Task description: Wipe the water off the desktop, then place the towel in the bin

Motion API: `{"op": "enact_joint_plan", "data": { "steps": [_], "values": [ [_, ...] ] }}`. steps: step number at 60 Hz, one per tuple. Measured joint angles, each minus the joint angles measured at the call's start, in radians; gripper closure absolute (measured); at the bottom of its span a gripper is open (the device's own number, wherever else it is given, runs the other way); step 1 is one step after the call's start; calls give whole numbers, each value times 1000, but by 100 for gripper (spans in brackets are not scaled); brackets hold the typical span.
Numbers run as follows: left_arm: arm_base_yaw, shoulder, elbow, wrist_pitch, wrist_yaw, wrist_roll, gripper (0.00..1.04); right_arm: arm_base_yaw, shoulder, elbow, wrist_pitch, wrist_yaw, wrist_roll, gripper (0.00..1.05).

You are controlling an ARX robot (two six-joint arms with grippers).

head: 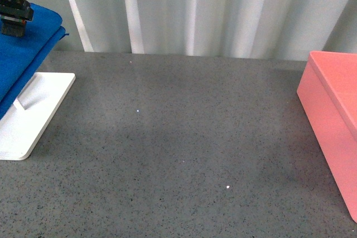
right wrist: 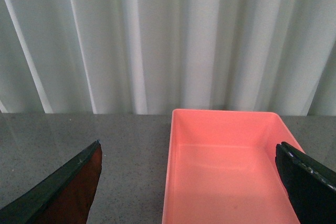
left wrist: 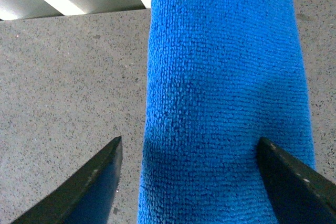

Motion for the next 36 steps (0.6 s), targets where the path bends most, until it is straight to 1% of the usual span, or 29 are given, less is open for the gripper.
{"op": "enact_joint_plan", "data": {
  "steps": [1,10,13,26,28,36],
  "values": [
    [0,0,-1,-1,-1,-5,32,0,0,0,0,0,0,7],
    [2,0,-16,1,4,-7,56,0,0,0,0,0,0,7],
    [3,0,-26,3,8,-6,66,0,0,0,0,0,0,7],
    [3,-25,-61,10,14,-18,98,0,0,0,0,0,0,7],
    [3,-31,-67,10,16,-22,100,0,0,0,0,0,0,7],
    [3,-69,-101,11,55,-42,100,0,0,0,0,0,0,7]
  ]
}}
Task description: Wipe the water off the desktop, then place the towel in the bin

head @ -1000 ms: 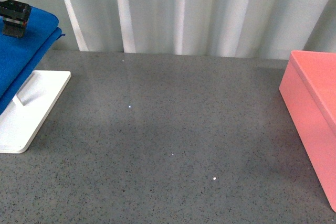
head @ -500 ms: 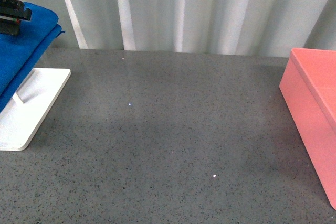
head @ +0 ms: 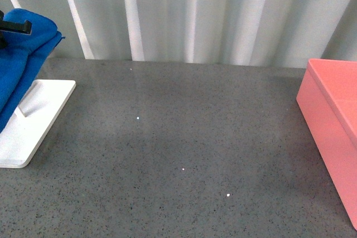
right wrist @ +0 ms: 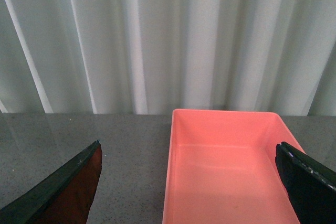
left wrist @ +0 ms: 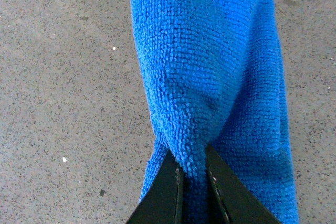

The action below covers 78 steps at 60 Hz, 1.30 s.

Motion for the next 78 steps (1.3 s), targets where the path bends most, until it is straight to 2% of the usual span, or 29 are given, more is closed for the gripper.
{"op": "enact_joint_plan", "data": {
  "steps": [18,29,34,43,52,60,72,74,76,78],
  "values": [
    [-40,-177,-74,38,139,-58,100,0,0,0,0,0,0,7],
    [-152,-311,-180,228,301,-223,100,0,0,0,0,0,0,7],
    [-259,-372,-261,374,370,-369,100,0,0,0,0,0,0,7],
    [-434,-406,-326,463,370,-538,100,0,0,0,0,0,0,7],
    [-554,-408,-351,509,348,-616,100,0,0,0,0,0,0,7],
    [-604,-410,-360,506,300,-616,100,0,0,0,0,0,0,7],
    [-607,-410,-362,505,291,-616,100,0,2,0,-2,-4,3,7],
    [-606,-410,-362,505,290,-616,100,-14,27,18,-54,-61,23,7],
    [-605,-410,-362,505,290,-616,100,-29,112,59,-127,-167,55,7],
    [-605,-410,-362,505,289,-616,100,-31,201,80,-121,-246,71,7]
  ]
}}
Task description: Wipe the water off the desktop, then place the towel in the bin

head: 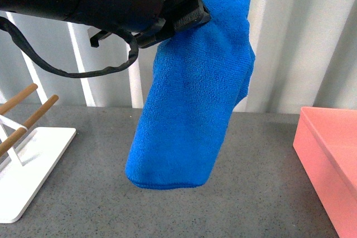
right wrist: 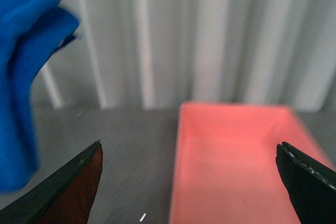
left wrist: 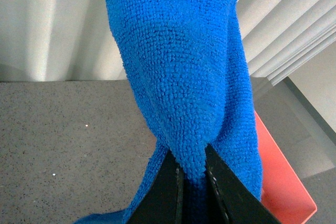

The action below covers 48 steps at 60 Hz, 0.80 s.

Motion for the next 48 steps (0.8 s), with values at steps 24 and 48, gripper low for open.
{"op": "enact_joint_plan", "data": {
  "steps": [24,48],
  "values": [
    [-1,-3,-1,-1,1,0,100,123,1140,303,681,-378,29,7],
    [-1,-3,-1,-1,1,0,100,238,1375,463,792,-478,66,7]
  ]
}}
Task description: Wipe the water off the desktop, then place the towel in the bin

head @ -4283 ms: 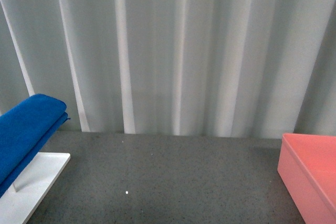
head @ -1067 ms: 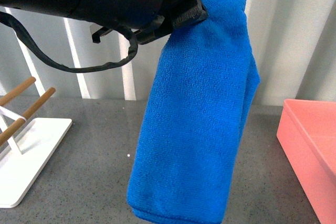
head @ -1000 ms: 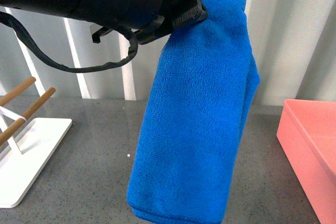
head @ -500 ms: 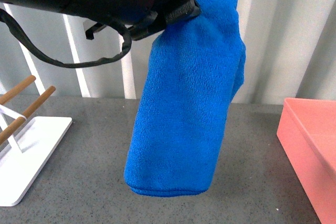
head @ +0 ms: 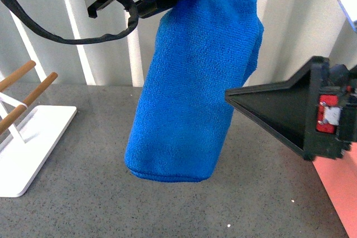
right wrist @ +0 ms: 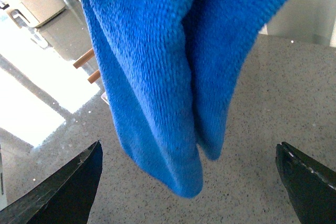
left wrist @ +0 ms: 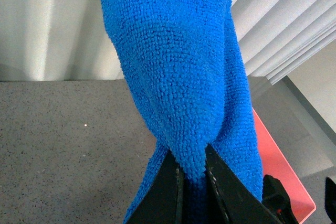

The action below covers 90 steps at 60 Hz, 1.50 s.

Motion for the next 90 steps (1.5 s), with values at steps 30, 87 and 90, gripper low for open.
{"op": "enact_joint_plan", "data": {
  "steps": [30,87,90],
  "values": [
    [0,0,0,0,0,0,100,63,172,264,-26,-66,39,7],
    [0,0,-1,0,-1,-1,80,101,198,336,-86,31,122,100],
    [0,0,-1,0,-1,-1,73,101,198,335,-92,37,117,100]
  ]
}}
